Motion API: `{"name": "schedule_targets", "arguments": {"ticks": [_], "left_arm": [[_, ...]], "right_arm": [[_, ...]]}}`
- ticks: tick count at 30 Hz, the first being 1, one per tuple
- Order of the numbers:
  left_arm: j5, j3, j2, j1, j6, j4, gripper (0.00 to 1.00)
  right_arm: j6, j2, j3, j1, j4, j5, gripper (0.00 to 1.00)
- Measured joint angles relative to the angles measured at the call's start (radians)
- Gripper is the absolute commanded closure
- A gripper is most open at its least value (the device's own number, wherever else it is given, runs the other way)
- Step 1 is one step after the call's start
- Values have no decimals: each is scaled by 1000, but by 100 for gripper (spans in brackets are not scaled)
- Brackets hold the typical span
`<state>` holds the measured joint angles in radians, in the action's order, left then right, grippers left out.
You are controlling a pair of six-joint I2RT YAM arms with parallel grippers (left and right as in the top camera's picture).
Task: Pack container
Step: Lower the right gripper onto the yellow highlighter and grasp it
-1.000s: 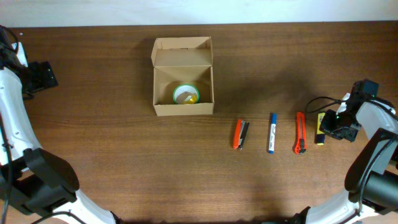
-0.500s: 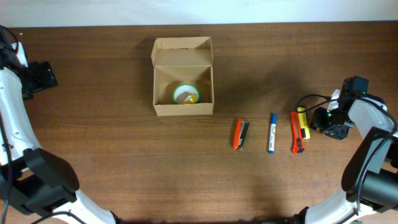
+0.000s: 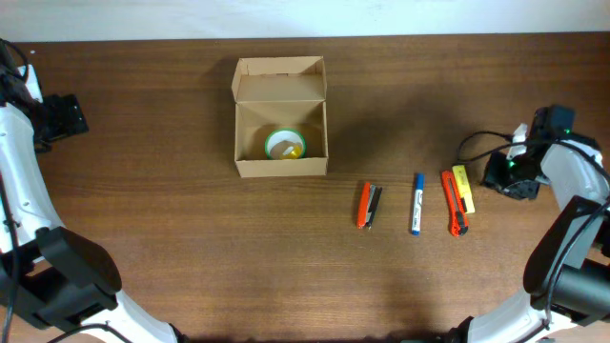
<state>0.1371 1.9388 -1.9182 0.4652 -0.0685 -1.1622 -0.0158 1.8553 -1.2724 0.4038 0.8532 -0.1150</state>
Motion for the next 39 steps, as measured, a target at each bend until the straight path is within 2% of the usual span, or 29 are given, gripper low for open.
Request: {"name": "schedule_targets", "arguments": {"ticks": [3,7,13,20,24,28,39], "left_arm": [[0,0,0,0,0,0,0],[0,0,0,0,0,0,0],[0,0,0,0,0,0,0],[0,0,0,0,0,0,0],[0,0,0,0,0,0,0],[0,0,0,0,0,0,0],[0,0,0,0,0,0,0]], "right_arm": [[24,-17,-40,0,48,-18,79],[76,-25,-59,-7,100,-33,72],[131,-25,-59,-79,130,-20,71],[159,-25,-59,-89,153,3,78],[202,-25,-59,-92,173,13,75],[270,-24,-59,-112,164,59,67],[340,21,-60,-127,142,140,65]]}}
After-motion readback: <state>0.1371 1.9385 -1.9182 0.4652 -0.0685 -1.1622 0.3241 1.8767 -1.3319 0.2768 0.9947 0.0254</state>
